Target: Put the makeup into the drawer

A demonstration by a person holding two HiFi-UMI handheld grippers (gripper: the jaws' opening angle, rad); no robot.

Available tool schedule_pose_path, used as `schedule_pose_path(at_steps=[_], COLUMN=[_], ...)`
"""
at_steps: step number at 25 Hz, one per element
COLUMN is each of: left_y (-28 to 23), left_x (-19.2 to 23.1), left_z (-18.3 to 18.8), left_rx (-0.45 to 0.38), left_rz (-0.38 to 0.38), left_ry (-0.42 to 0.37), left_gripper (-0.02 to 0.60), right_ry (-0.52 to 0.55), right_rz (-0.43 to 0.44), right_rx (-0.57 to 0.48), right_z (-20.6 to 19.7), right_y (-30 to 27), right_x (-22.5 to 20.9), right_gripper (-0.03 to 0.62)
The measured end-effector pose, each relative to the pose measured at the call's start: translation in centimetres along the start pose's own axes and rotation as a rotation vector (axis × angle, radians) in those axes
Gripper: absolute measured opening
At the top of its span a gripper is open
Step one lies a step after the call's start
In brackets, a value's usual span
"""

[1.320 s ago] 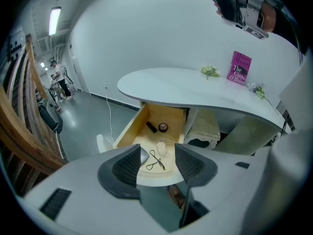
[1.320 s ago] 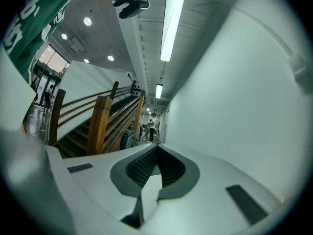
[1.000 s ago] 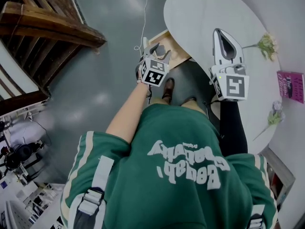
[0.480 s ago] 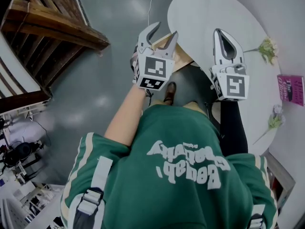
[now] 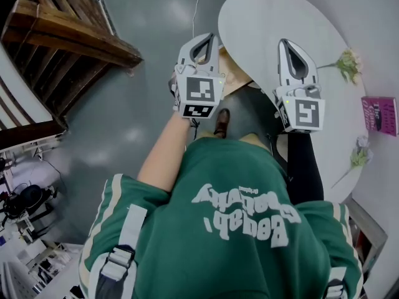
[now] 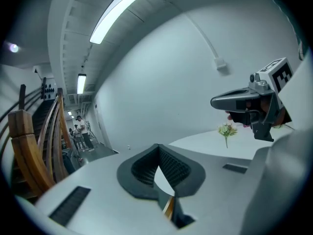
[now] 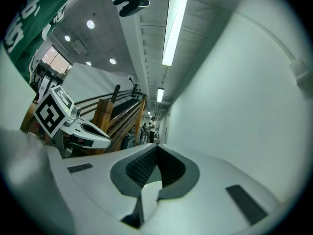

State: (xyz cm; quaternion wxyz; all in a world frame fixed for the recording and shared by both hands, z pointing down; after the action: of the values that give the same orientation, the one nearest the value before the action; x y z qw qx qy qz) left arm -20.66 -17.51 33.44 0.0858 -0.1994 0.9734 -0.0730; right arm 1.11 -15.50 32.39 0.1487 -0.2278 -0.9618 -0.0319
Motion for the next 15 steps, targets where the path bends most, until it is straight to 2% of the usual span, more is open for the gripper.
schedule_pose_path(at_steps=[8, 15], left_y=[0.25, 0.34], left_x=[-0.08, -0.27], left_z=[0.36, 0.29], left_rx=[-0.008, -0.003], left_rz=[-0.002, -0.014], left_ry=[-0.005, -0.005], left_gripper=[0.015, 0.015], right_ry=[0.004, 0.042], right_rz=[0.000, -0.003], right_rx=[-0.001, 0.046], right_z=[0.25, 0.23], right_y=[0.33, 0.42], right_x=[0.03, 0.25], right_gripper=[0.009, 0.008])
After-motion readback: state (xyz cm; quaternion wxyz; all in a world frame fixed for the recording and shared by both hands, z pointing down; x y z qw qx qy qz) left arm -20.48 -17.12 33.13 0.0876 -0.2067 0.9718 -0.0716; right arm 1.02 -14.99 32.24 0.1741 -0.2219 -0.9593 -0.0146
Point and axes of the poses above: the fingertips, and each gripper's own axes: y backward along the fingers, x to its left, z out of its top, the point moved 8 cm from there along y, backward along the fingers, and after that the axes turned 5 degrees about y, right-handed, at the moved point
